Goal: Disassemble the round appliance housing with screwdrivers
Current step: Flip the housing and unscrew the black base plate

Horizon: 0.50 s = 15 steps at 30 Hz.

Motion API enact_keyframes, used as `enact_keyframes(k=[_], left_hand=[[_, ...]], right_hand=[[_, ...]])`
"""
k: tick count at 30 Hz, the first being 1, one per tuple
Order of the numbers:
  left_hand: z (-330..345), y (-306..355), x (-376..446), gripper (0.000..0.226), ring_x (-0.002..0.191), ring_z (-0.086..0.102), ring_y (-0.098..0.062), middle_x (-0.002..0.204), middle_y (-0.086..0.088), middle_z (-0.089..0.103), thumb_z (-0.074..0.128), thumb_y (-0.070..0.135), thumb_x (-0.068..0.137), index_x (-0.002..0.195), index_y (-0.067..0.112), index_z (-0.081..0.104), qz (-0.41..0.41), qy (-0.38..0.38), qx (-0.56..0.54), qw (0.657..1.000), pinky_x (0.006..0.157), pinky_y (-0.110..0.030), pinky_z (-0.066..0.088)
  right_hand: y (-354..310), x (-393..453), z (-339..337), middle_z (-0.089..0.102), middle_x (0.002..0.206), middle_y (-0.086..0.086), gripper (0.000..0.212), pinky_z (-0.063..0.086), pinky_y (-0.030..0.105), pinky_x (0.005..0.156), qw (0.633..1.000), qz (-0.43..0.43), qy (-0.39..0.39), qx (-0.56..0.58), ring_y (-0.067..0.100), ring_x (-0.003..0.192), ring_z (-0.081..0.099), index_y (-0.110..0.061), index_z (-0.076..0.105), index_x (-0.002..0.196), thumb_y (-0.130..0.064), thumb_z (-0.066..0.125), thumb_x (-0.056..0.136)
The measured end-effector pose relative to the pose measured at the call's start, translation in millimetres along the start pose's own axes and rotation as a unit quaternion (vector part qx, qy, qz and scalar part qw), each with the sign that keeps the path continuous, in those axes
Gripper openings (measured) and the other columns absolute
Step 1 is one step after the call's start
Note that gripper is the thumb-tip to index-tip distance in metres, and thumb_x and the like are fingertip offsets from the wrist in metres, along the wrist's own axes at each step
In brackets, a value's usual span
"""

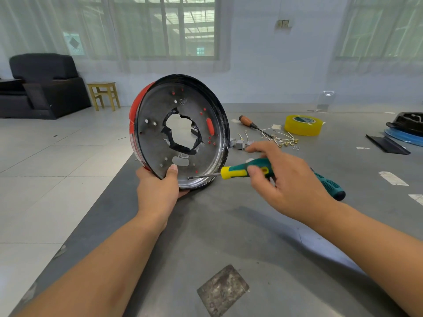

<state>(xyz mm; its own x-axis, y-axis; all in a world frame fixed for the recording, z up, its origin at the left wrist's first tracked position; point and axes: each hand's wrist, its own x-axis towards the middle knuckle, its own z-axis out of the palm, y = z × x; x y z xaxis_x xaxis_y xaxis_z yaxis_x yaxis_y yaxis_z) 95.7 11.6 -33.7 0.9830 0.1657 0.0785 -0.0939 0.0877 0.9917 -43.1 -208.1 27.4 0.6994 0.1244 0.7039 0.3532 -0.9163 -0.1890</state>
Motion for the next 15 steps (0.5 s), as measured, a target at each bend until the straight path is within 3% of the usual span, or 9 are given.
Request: enact_keyframes(k=[2,3,6,7,11,15], left_hand=[[0.7,0.7,-0.4,0.035,0.094,0.071,-0.014,0.112,0.010,0.062,0.071,0.025,0.099,0.122,0.022,0.045,0.001,0.000,0.003,1.000,0.078,-0.045,0.067],[0.8,0.7,-0.5,0.035,0.095,0.072,-0.015,0.112,0.010,0.062,0.071,0.026,0.099,0.121,0.022,0.045,0.001,0.000,0.004,1.000,0.079,-0.045,0.067],[0.3,0.3,-0.4,0.036,0.094,0.073,-0.015,0.112,0.010,0.063,0.072,0.027,0.098,0.123,0.020,0.046,-0.001,0.000,0.003,1.000,0.081,-0.046,0.067],[0.3,0.3,-0.6,0.036,0.092,0.073,-0.014,0.111,0.010,0.063,0.072,0.027,0.098,0.123,0.020,0.046,-0.001,0.001,0.001,1.000,0.080,-0.045,0.067],[0.4,0.8,-1.2,0.036,0.088,0.073,-0.010,0.112,0.010,0.062,0.072,0.026,0.099,0.123,0.020,0.046,0.001,-0.002,-0.009,1.000,0.072,-0.038,0.067],[-0.1,1.6,-1.5,0.037,0.087,0.072,-0.009,0.112,0.011,0.062,0.072,0.026,0.098,0.124,0.021,0.046,0.000,-0.001,-0.011,1.000,0.075,-0.040,0.067]], right_hand=[[1.3,-3.2,-2.0,0.059,0.104,-0.006,0.039,0.044,0.015,0.080,0.997,-0.041,-0.018,0.070,0.011,0.093,0.057,-0.026,0.050,0.127,-0.021,0.060,0.089],[1.3,-4.2,-2.2,0.059,0.105,-0.007,0.039,0.043,0.015,0.082,0.996,-0.042,-0.018,0.082,0.012,0.094,0.057,-0.025,0.051,0.127,-0.021,0.060,0.089],[0.5,-0.6,-0.1,0.058,0.071,-0.012,0.035,0.046,0.026,0.061,0.999,0.006,-0.002,0.035,0.011,0.070,0.057,-0.036,0.045,0.134,-0.048,0.041,0.101],[0.9,-0.6,0.6,0.056,0.066,-0.011,0.035,0.044,0.027,0.056,1.000,0.007,0.003,0.021,0.011,0.066,0.056,-0.037,0.044,0.135,-0.049,0.038,0.102],[-1.0,-4.1,-0.6,0.059,0.093,-0.009,0.043,0.047,0.025,0.068,0.995,-0.025,0.008,0.092,0.015,0.078,0.057,-0.032,0.050,0.133,-0.028,0.053,0.090],[3.5,-0.8,1.8,0.064,0.070,-0.007,0.030,0.053,0.032,0.059,0.995,0.073,0.016,0.069,0.013,0.063,0.062,-0.042,0.052,0.126,-0.056,0.041,0.101]])
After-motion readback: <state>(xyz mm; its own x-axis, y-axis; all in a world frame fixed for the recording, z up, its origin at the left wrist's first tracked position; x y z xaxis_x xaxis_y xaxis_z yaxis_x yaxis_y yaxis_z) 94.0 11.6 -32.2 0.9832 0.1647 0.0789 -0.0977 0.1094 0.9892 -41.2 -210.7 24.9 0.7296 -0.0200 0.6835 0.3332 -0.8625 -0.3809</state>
